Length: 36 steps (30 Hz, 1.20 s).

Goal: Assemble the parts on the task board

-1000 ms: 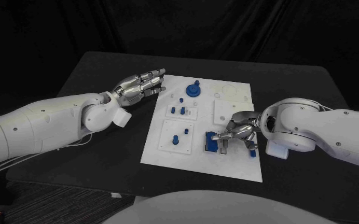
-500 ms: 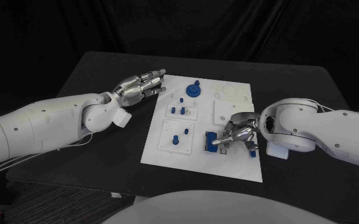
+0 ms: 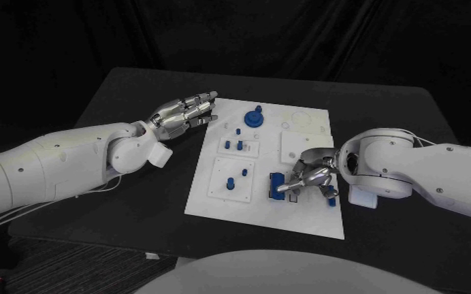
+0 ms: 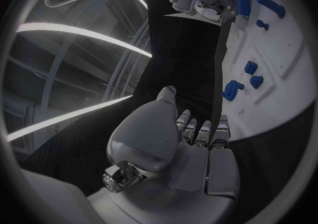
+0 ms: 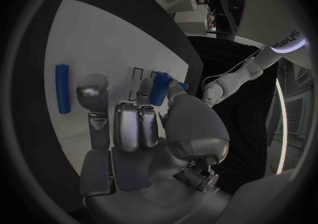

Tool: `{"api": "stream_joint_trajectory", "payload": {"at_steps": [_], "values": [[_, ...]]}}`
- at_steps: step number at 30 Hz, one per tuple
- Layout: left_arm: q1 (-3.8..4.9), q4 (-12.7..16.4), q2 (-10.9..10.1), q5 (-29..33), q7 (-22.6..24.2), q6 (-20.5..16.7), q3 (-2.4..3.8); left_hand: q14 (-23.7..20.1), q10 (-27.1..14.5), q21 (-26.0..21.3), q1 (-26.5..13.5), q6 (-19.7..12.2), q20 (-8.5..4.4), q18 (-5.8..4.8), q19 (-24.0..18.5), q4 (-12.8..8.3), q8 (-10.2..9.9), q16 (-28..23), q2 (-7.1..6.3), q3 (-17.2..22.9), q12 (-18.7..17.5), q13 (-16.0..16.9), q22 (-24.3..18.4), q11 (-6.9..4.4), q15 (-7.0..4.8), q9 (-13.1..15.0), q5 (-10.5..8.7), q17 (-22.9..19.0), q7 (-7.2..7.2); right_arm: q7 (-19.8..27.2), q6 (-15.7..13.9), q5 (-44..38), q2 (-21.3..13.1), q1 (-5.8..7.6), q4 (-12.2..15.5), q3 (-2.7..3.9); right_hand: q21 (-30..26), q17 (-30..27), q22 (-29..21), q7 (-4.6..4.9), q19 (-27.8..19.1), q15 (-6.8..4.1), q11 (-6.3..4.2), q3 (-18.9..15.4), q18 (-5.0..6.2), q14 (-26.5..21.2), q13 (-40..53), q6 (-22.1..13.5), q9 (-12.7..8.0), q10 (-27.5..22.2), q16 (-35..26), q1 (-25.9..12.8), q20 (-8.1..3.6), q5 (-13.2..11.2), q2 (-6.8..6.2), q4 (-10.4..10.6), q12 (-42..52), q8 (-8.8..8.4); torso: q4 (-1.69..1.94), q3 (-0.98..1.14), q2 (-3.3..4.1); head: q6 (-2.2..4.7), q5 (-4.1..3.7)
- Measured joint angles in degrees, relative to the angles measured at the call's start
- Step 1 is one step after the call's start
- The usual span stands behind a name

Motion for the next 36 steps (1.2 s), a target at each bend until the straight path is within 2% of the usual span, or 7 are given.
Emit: {"api": "stream_joint_trajectory", "payload": {"at_steps": [7,10,11,23,24,33,36], "values": [[-0.02,0.0,-0.02,0.0,-0.06,0.06,0.0,0.22,0.0,0.0,0.0,0.0,0.0,0.0,0.0,0.0,0.0,0.0,0.0,0.0,0.0,0.0,0.0,0.0,0.22,0.0,0.0,0.0,0.0,0.41,-0.24,-0.03,0.06,0.0,-0.21,0.0,-0.02,0.0,0.0,0.01,0.0,0.0,0.0,-0.23,0.0,0.0,0.05,-0.41,0.8,0.0,0.0,-0.04,0.0,0.06,0.78,0.23,0.0,0.27,-0.01,0.0,0.02,0.0,0.21],[-0.03,0.0,-0.03,0.0,-0.09,0.08,0.0,0.22,0.0,0.0,0.0,0.0,0.0,0.0,0.0,0.0,0.0,0.0,0.0,0.0,0.0,0.0,0.0,0.0,0.21,0.0,0.0,0.0,0.0,0.68,-0.51,-0.06,0.05,-0.02,-0.22,-0.02,-0.02,0.0,0.0,0.01,0.0,0.0,-0.2,-0.05,0.0,0.0,0.04,-0.41,1.05,-0.2,0.0,-0.05,0.0,0.5,1.38,0.41,0.0,0.27,-0.01,0.0,0.02,0.0,0.21],[-0.03,0.0,-0.03,0.0,-0.1,0.08,0.0,0.22,0.0,0.0,0.0,0.0,0.0,0.0,0.0,0.0,0.0,0.0,0.0,0.0,0.0,0.0,0.0,0.0,0.21,0.0,0.0,0.0,0.0,0.76,-0.6,-0.06,0.05,-0.02,-0.24,-0.03,-0.02,0.0,-0.01,0.01,0.0,0.0,-0.2,-0.08,0.0,0.0,0.04,-0.41,1.14,-0.2,0.0,-0.06,0.0,0.75,2.0,0.72,0.0,0.27,-0.01,0.0,0.02,0.0,0.18],[-0.06,0.02,-0.05,0.0,-0.28,0.12,0.01,0.21,0.0,0.0,-0.24,0.0,0.0,0.0,0.0,0.0,0.0,0.0,0.24,0.0,0.0,0.0,0.0,0.0,0.21,0.0,0.0,0.0,0.0,2.11,-2.26,-0.15,-0.38,-0.06,-0.51,-0.06,-0.02,0.0,-0.01,0.02,0.0,-0.16,-0.2,-0.05,0.0,-0.17,0.03,-0.84,1.63,-0.2,0.0,-0.64,0.0,3.09,3.46,1.84,0.0,0.27,-0.01,0.02,0.01,0.0,0.29],[-0.06,0.02,-0.06,0.0,-0.3,0.13,0.01,0.21,0.0,0.0,-0.24,0.0,0.0,0.0,0.0,0.0,0.0,0.0,0.24,0.0,0.0,0.0,0.0,0.0,0.21,0.0,0.0,0.0,0.0,2.23,-2.43,-0.16,-0.42,-0.06,-0.52,-0.06,-0.02,0.0,-0.01,0.02,0.0,-0.16,-0.2,0.1,0.0,-0.17,0.03,-0.84,1.67,-0.2,0.0,-0.65,0.0,3.36,3.96,1.99,0.0,0.27,-0.01,0.02,0.01,0.0,0.27],[-0.11,0.02,-0.08,0.0,-0.46,0.15,0.0,0.21,0.0,0.0,-0.24,0.0,0.0,0.0,0.0,0.01,0.0,0.0,0.24,0.0,0.0,0.0,0.0,0.0,0.21,0.0,0.0,0.0,0.0,3.92,-4.13,-0.18,-0.92,-0.06,0.09,-0.06,-0.02,0.0,-0.01,0.01,0.0,-0.16,-0.33,-0.35,0.0,-0.17,0.03,-0.83,2.0,-0.08,0.0,-0.62,0.0,2.84,3.92,2.17,0.0,0.27,-0.01,0.02,0.01,0.0,0.18],[-0.13,0.02,-0.08,0.0,-0.49,0.16,0.0,0.21,0.0,0.0,-0.24,0.0,0.0,0.0,0.0,0.01,0.0,0.0,0.24,0.0,0.0,0.0,0.0,0.0,0.21,0.0,0.0,0.0,0.0,4.54,-4.48,-0.17,-1.14,-0.06,0.44,-0.06,-0.02,0.0,-0.02,0.01,0.21,-0.37,-0.41,-0.8,0.0,0.04,0.02,-0.83,2.29,0.01,0.0,0.25,-0.21,2.4,3.05,1.72,0.0,0.51,-0.01,0.04,0.01,0.0,0.18]]}}
